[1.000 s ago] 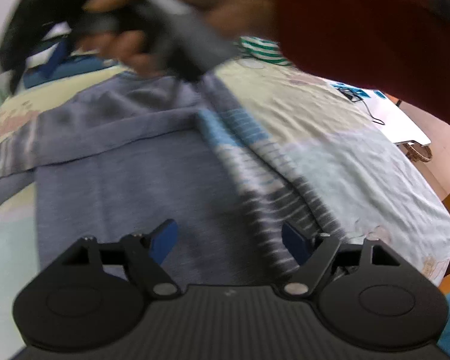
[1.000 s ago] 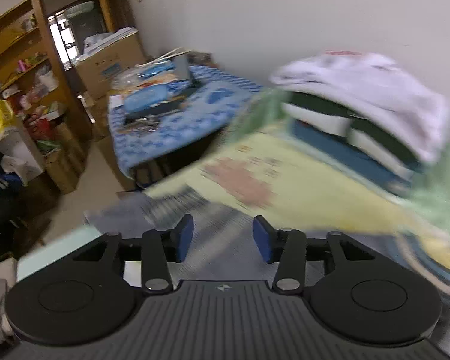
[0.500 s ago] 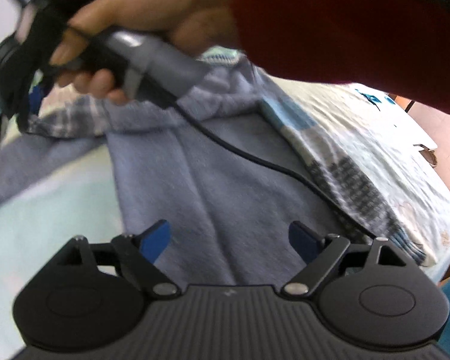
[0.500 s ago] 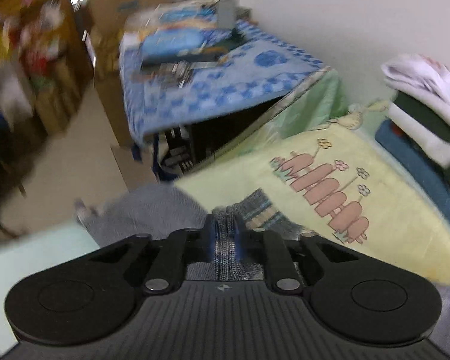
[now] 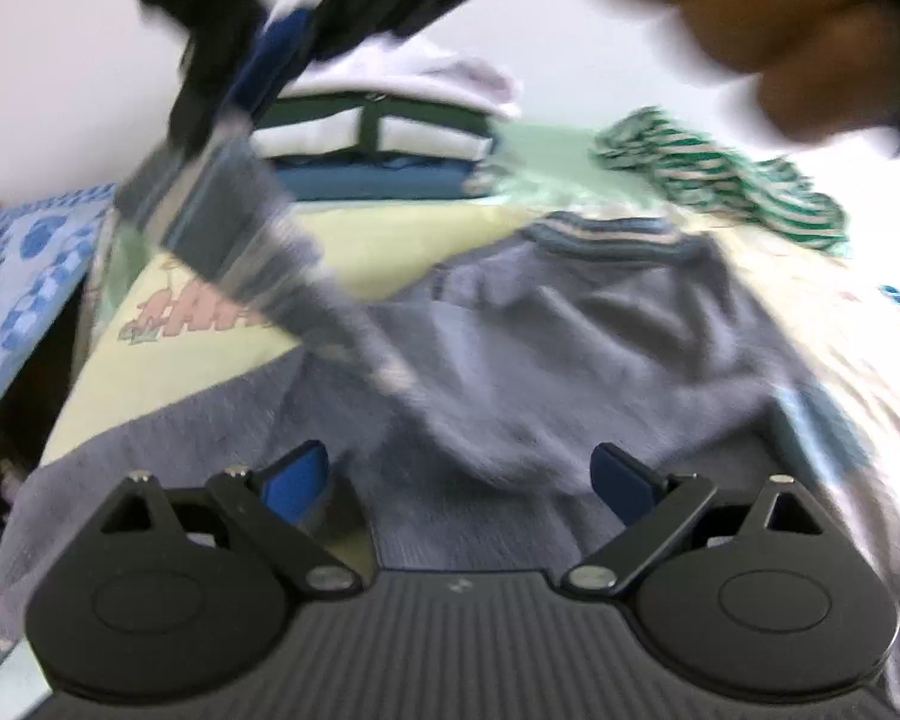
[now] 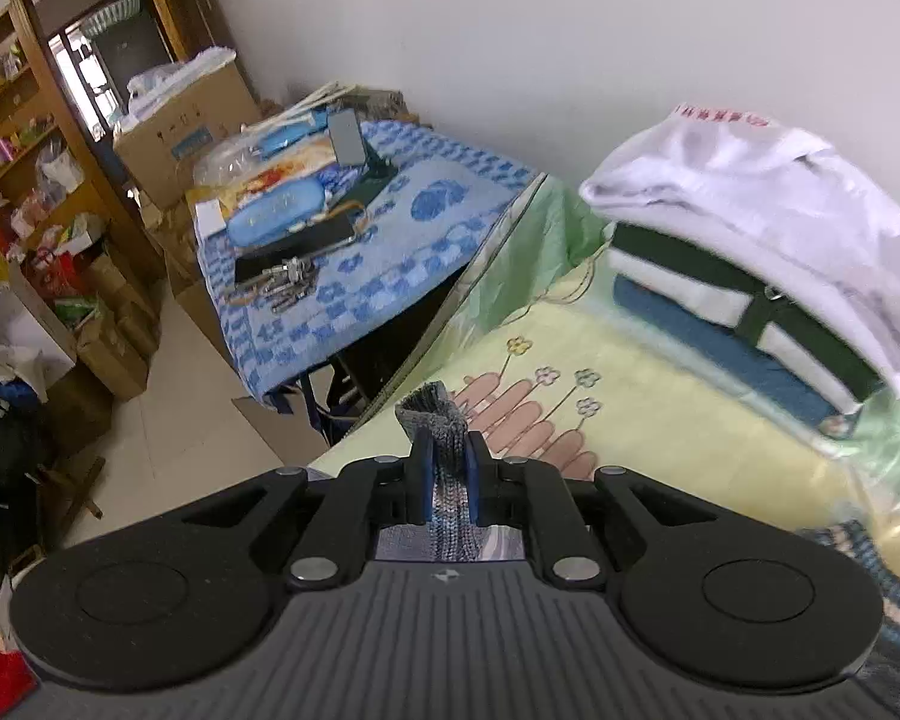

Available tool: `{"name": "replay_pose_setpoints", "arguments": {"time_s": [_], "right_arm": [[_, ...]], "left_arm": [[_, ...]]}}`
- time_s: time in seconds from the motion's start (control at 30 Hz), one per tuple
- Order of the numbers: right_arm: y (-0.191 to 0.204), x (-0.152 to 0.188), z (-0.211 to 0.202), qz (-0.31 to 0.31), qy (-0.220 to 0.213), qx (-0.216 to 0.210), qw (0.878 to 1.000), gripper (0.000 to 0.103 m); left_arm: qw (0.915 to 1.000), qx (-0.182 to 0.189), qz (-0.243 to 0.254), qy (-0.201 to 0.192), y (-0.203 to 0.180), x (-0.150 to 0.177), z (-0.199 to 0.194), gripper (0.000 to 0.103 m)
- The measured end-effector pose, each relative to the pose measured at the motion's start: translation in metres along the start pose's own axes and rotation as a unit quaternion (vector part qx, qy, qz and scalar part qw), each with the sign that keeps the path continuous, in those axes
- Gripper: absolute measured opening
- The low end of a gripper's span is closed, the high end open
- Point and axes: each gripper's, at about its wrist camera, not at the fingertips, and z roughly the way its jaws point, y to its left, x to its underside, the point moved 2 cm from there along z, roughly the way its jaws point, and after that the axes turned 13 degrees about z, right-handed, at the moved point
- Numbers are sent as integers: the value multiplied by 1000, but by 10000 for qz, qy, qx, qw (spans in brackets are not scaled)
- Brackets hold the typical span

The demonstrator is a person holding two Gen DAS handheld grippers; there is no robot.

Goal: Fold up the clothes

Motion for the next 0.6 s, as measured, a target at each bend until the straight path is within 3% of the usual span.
{"name": "replay_pose_setpoints", "arguments": {"time_s": [0.13,0.2,0.33,0.37,0.47,0.53,0.6], "right_arm": [[-3,1,-15,86,-134,-51,9999,11],[-6,1,-22,155,-252,-89,9995,11],[-14,-4,-38,288,-589,15,9978,11],[-17,-5,-42,344,-671,33,9971,11],[-26,-3,-55,501,-910,143,9945,11],[-32,-2,-63,606,-1068,217,9922,11],[-37,0,-69,706,-1194,304,9899,11]], "left_arm": [[9999,-43,-82,92,-1,-14,16,86],[9998,-120,104,70,-8,-17,22,74],[9997,-104,194,93,-15,-21,29,67],[9997,-86,200,75,-16,-22,29,62],[9995,291,86,15,-14,-25,26,48],[9964,827,-143,-75,-9,-27,19,61],[9902,1326,-319,-286,-7,-29,9,86]]}}
